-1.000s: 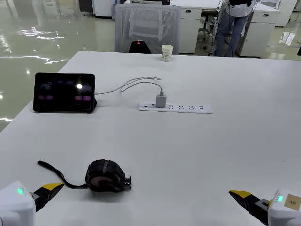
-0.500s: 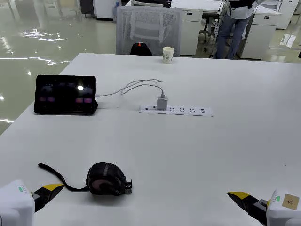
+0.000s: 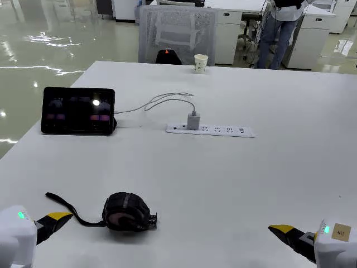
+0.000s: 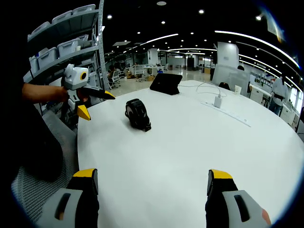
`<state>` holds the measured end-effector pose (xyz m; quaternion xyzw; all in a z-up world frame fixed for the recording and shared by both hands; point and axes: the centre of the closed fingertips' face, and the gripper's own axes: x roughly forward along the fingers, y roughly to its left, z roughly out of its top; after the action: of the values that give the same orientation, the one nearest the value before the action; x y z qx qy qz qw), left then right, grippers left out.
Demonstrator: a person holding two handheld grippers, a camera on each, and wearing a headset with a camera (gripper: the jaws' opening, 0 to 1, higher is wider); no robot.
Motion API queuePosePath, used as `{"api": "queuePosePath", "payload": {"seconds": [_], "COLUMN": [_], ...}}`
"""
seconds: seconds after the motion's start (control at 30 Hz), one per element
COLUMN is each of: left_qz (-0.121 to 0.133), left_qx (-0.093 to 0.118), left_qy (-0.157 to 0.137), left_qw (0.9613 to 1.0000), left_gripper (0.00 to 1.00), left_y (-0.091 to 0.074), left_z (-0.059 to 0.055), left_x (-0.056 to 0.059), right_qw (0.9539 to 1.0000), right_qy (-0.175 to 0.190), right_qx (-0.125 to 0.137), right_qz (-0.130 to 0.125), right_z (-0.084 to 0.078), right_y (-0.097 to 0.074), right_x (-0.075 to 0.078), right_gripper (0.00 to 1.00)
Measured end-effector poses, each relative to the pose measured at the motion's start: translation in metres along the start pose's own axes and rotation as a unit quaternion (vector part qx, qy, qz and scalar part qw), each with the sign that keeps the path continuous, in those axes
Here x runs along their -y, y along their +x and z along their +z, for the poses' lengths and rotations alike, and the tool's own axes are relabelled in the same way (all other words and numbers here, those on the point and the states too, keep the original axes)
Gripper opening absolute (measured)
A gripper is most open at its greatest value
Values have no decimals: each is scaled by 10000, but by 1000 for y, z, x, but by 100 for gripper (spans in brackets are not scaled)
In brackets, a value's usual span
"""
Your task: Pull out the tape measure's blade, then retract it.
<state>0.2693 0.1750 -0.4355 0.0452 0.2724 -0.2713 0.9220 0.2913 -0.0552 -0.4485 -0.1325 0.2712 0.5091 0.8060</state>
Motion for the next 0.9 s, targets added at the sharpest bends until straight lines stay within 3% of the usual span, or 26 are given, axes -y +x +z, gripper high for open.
{"api": "queuePosePath", "payload": {"seconds": [0.9], "left_qz": [-224], "left_qx": [-226], "left_qy": [181], "left_qw": [9993], "left_gripper": [98], "left_y": [8], "left_z": [4], "left_x": [-10], "right_qw": [9981], "right_qy": [-432], "right_qx": [-285], "right_qz": [320], "right_z": [4], "right_y": [14], "right_x": [10], "right_gripper": [94]}}
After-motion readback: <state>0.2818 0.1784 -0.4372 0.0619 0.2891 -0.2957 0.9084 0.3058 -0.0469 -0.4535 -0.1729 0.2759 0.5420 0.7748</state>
